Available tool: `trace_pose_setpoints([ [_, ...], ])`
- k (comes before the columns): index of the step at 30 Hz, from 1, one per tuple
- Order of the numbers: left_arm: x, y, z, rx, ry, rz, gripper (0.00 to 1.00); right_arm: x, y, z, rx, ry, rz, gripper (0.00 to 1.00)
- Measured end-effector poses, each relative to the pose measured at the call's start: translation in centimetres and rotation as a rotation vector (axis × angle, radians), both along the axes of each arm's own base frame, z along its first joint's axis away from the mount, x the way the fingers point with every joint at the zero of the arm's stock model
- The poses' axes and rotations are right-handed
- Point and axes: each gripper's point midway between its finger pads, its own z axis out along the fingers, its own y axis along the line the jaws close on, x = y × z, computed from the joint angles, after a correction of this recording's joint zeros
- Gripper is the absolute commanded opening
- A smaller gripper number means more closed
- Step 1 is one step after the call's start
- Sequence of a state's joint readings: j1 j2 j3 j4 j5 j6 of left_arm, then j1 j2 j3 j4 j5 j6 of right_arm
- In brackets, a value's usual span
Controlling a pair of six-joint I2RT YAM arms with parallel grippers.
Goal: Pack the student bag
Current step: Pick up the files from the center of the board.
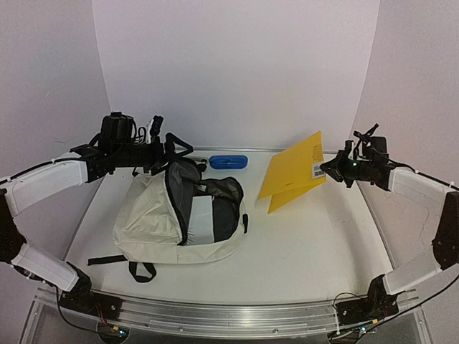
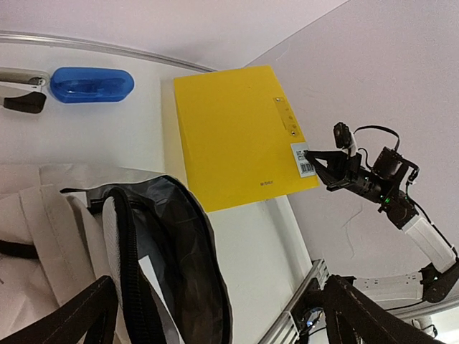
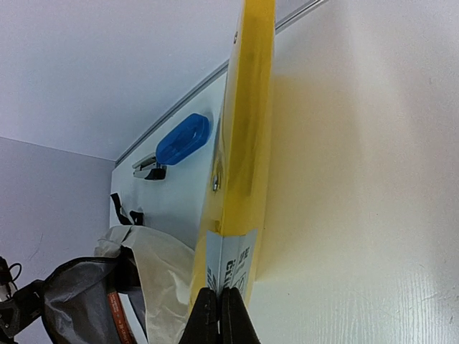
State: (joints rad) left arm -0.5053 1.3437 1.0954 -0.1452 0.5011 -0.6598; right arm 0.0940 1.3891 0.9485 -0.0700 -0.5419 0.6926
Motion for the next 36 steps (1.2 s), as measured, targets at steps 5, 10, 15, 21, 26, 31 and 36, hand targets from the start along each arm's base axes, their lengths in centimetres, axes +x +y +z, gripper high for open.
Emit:
trace_pose_setpoints([
  [5, 0.0, -2.1, 0.0, -0.029, 0.002, -0.051, 1.00, -0.4, 0.0, 1.9, 0.010, -0.010, -0.005, 0.00],
  [10, -0.1, -5.0, 0.3, -0.068, -0.009, -0.122, 1.00, -0.6, 0.2, 5.2, 0.035, -0.065, 0.002, 0.00],
  [15, -0.2, -8.2, 0.1, -0.088, -0.007, -0.190, 1.00, -1.3, 0.6, 7.1, 0.066, -0.098, 0.023, 0.00],
  [21, -1.0, -12.0, 1.3, -0.109, -0.049, -0.262, 1.00, -2.0, 1.1, 8.2, 0.100, -0.095, 0.044, 0.00],
  [26, -0.2, -13.7, -0.1, -0.136, -0.018, -0.300, 1.00, -2.5, 1.5, 10.3, 0.127, -0.128, 0.067, 0.00],
  [31, 0.4, -15.0, -1.4, -0.163, 0.036, -0.340, 1.00, -3.5, 2.0, 12.7, 0.160, -0.173, 0.103, 0.00],
  [36, 0.3, -15.9, -0.6, -0.223, 0.045, -0.386, 1.00, -4.1, 2.5, 13.9, 0.193, -0.186, 0.133, 0.00],
])
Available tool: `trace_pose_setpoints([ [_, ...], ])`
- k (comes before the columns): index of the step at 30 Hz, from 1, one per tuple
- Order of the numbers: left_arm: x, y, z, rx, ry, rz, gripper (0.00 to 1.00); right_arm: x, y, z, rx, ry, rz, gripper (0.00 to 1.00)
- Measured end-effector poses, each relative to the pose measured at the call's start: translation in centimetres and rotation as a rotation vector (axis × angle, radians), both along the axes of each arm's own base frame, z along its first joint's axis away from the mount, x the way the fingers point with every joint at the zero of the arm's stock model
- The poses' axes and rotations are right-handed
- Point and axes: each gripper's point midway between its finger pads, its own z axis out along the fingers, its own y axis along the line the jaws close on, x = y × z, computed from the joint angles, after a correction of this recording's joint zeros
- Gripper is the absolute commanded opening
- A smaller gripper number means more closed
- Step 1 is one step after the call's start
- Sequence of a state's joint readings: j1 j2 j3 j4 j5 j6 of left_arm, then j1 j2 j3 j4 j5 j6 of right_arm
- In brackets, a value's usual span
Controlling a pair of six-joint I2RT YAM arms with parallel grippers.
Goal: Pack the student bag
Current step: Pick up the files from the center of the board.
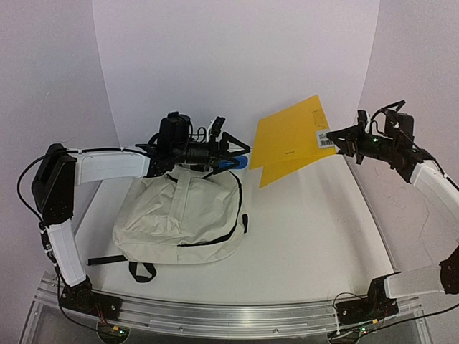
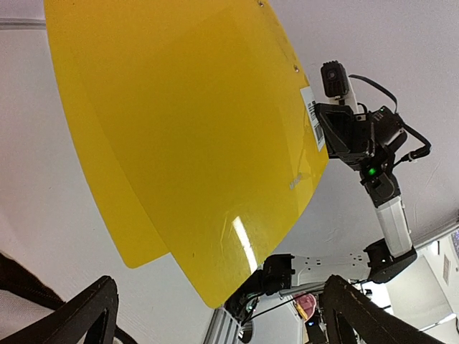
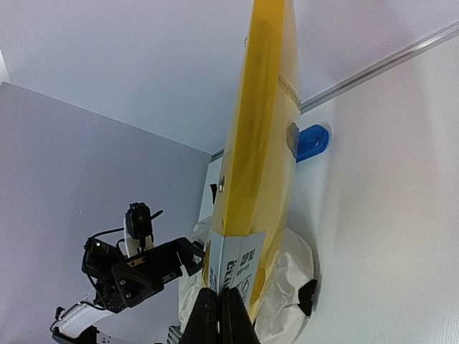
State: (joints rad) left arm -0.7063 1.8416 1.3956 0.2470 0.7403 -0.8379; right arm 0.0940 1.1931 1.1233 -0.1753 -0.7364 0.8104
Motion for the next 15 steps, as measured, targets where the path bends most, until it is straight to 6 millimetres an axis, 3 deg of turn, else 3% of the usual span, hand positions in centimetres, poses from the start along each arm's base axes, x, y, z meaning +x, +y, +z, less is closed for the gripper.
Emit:
trace_pose_setpoints([
  [8, 0.2, -1.4, 0.8, -0.078, 0.024, -0.060, 0.98, -0.8, 0.6, 1.0, 0.042, -0.002, 0.042, 0.00],
  [11, 0.2, -1.6, 0.4, -0.088, 0.054, -0.077, 0.76, -1.1, 0.8, 1.6, 0.055, -0.015, 0.054, 0.00],
  [15, 0.0, -2.1, 1.4, -0.126, 0.032, -0.120, 0.57, -1.3, 1.0, 2.3, 0.070, -0.035, 0.067, 0.00],
])
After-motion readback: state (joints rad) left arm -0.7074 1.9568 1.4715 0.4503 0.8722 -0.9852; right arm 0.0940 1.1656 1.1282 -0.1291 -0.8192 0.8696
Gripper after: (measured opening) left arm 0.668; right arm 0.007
